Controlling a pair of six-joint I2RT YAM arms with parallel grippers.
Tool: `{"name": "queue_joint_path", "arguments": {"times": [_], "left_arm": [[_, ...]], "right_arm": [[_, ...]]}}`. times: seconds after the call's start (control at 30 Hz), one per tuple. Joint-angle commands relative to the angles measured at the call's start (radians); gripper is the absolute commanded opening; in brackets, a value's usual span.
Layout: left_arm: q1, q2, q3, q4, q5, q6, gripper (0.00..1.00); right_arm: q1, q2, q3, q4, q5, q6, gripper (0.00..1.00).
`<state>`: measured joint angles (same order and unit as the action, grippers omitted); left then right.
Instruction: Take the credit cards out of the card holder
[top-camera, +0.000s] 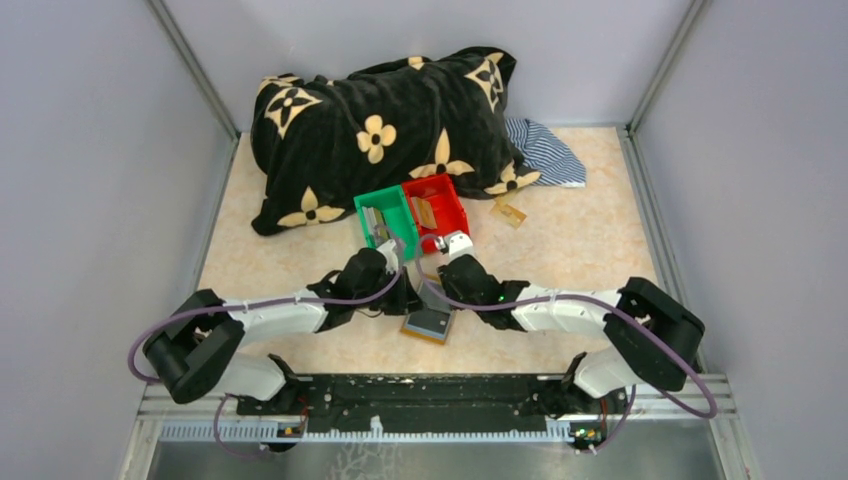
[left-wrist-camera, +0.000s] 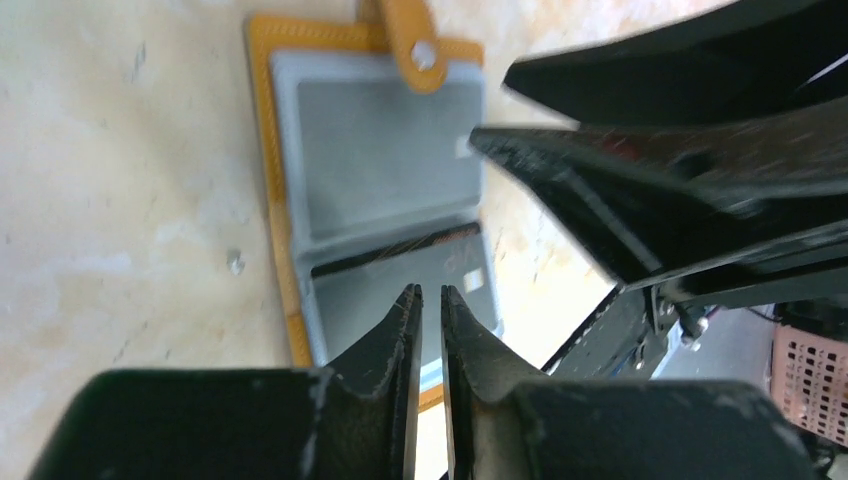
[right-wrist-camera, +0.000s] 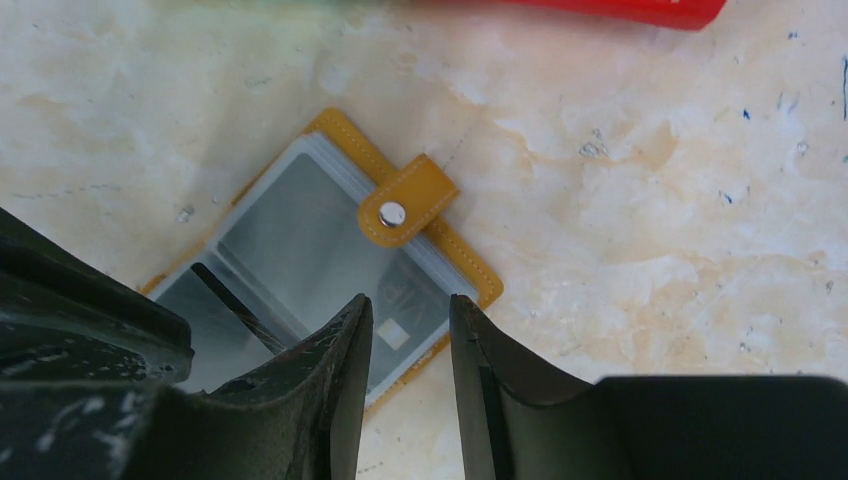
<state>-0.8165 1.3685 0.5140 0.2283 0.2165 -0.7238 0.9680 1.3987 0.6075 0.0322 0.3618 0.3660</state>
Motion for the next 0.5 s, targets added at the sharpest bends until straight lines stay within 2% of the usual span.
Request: {"name": "queue_joint_path", "arguments": {"times": [0.0, 0.17, 0.33, 0.4, 0.47], "left_arm": [[-0.022, -0.028, -0.078, 0.045, 0.025, -0.024, 0.17], [-0.108, -0.017, -0.094, 0.065, 0.003, -0.017, 0.19], [-0.145, 0.048, -0.065, 0.078, 0.019, -0.024, 0.2], [-0.145, 0.073, -0.058, 0.077, 0.019, -0.032, 0.2], [-0.145, 0.098, -0.048, 0.07, 0.02, -0.032, 0.2]], "right_arm": [[-0.017, -0.002, 0.07, 0.084, -0.043, -0.027, 0.36], [-0.038, 0.029, 0.091, 0.09, -0.077, -0.061, 0.41], [-0.041, 0.051, 0.113, 0.103, -0.123, -0.08, 0.42], [-0.041, 0.052, 0.121, 0.105, -0.15, -0.083, 0.36], [-0.041, 0.05, 0.124, 0.11, -0.181, -0.087, 0.26]]}}
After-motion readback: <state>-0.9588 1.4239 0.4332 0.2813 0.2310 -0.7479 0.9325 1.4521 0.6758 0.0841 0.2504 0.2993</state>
